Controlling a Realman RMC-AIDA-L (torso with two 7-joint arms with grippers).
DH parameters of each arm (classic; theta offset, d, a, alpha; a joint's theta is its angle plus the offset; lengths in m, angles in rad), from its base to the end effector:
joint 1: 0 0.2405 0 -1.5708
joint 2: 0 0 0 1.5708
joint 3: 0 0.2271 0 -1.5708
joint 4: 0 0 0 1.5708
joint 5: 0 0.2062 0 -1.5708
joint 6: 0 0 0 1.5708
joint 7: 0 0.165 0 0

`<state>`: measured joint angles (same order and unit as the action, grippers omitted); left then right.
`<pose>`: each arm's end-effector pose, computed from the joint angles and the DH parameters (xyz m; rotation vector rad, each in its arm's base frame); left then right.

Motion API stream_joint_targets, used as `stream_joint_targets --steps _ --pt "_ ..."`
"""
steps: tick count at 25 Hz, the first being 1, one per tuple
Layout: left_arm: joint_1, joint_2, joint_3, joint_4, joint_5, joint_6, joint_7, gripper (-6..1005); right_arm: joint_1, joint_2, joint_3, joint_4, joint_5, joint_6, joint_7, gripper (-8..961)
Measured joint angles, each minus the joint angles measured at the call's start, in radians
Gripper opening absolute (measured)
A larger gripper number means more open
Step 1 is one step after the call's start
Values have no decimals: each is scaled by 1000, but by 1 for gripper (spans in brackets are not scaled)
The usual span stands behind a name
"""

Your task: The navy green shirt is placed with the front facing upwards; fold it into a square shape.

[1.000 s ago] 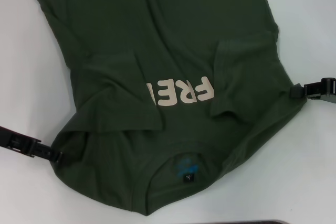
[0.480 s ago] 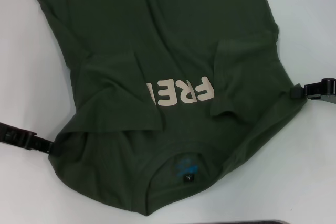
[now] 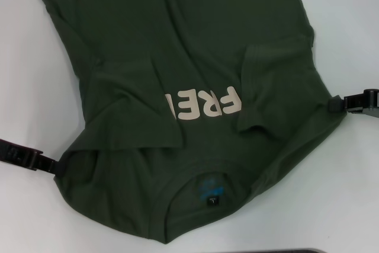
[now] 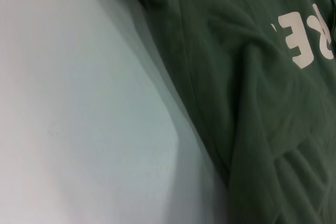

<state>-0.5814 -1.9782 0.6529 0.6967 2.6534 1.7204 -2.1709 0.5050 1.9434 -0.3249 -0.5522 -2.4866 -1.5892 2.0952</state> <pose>-0.3029 0.2762 0.0204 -2.5747 -1.7632 0.1738 0.3250 0.2867 0.0357 -2.2349 1.8625 0.4675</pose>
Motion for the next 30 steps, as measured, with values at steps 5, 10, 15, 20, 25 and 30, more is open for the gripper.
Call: stream_joint_targets --steps 5,10,15,20,25,30 --pt "0 0 -3 0 -4 0 2 -2 0 0 0 0 0 0 0 36" --pt "-2 1 -50 0 -15 30 26 -1 2 1 0 0 0 3 0 36" --pt "-4 -2 -86 0 -50 99 71 -2 -8 8 0 0 3 5 -7 36" --pt "-7 0 -88 5 -63 149 100 -1 -46 20 1 -1 26 -8 -39 35" --pt "-8 17 -87 6 -62 144 102 -2 -120 31 3 -7 75 -28 -80 35" --pt "-5 29 -85 4 -51 133 101 -1 -189 33 12 -4 100 -35 -126 35"
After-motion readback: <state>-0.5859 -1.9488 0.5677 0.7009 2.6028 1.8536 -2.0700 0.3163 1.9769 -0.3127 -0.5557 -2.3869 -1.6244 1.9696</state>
